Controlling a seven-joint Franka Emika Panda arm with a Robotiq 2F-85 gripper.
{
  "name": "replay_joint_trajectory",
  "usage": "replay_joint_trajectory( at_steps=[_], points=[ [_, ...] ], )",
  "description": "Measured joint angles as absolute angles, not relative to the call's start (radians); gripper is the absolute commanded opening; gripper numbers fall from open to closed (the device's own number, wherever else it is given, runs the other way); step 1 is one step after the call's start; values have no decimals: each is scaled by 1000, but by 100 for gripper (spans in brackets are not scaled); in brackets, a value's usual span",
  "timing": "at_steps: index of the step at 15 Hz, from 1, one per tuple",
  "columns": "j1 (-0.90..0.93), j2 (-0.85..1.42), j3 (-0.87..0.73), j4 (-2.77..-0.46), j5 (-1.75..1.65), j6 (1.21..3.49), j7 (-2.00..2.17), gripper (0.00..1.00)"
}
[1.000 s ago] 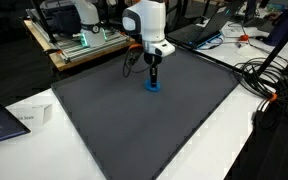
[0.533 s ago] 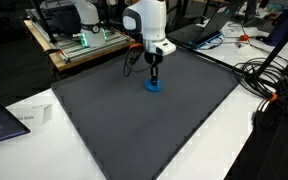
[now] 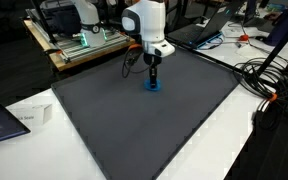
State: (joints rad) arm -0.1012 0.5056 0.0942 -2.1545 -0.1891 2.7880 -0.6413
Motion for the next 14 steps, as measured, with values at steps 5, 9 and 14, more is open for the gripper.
replay_joint_trajectory(
  at_steps=[5, 9, 14],
  points=[
    [-141, 500, 125, -2155, -177, 2781, -641, 100],
    [-150, 449, 139, -2154, -123, 2676, -623, 100],
    [-119, 340, 131, -2158, -93, 2550, -459, 100]
  ],
)
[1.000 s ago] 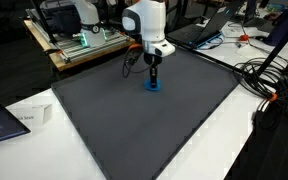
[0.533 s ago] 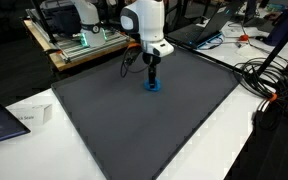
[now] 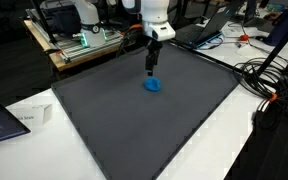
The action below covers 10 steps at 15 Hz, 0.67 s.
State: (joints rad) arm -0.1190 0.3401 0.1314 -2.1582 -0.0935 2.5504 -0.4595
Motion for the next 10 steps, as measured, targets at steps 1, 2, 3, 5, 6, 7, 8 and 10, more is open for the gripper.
replay_joint_trajectory(
  at_steps=[1, 2, 3, 5, 6, 7, 8, 10],
  points=[
    [-104, 319, 128, -2162, -93, 2527, -416, 100],
    [-85, 298, 123, -2168, -94, 2509, -370, 100],
    [-65, 278, 118, -2176, -94, 2496, -322, 100],
    [-31, 245, 107, -2202, -94, 2492, -215, 100],
    [-19, 229, 103, -2219, -93, 2498, -166, 100],
    [-11, 214, 100, -2240, -90, 2512, -123, 100],
    [-6, 198, 97, -2266, -80, 2535, -85, 100],
    [-5, 169, 94, -2325, -49, 2612, -30, 100]
  ],
)
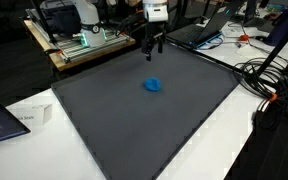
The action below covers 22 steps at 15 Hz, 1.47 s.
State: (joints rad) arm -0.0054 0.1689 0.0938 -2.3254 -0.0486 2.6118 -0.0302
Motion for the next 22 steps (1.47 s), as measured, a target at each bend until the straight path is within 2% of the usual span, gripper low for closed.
replay_joint_trajectory(
  at_steps=[8, 12, 17, 22],
  points=[
    [0, 137, 72, -2574, 19, 3089, 73, 100],
    [72, 157, -34, -2644, 6, 3265, 145, 100],
    [268, 203, -208, -2649, 87, 3316, 150, 100],
    [540, 231, -391, -2637, 214, 3299, 150, 100]
  ],
)
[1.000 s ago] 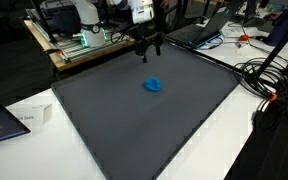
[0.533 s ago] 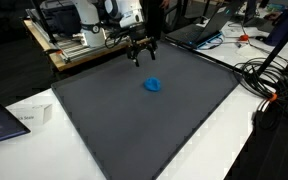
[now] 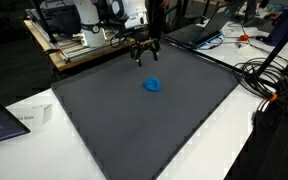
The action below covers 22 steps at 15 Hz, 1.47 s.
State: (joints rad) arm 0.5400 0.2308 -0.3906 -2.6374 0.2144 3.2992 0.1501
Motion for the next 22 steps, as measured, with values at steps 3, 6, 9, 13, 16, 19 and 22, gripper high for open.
replay_joint_trajectory(
  at_steps=[3, 6, 9, 13, 16, 19, 22],
  points=[
    [726, 261, -524, -2615, 281, 3263, 165, 100],
    [908, 298, -664, -2578, 307, 3203, 209, 100],
    [1094, 342, -818, -2526, 308, 3111, 290, 100],
    [1306, 410, -1000, -2426, 292, 2888, 401, 100],
    [1388, 453, -1077, -2336, 221, 2701, 479, 100],
    [1368, 456, -1066, -2245, 75, 2544, 547, 100],
    [1285, 451, -996, -2154, -22, 2427, 538, 100]
  ],
)
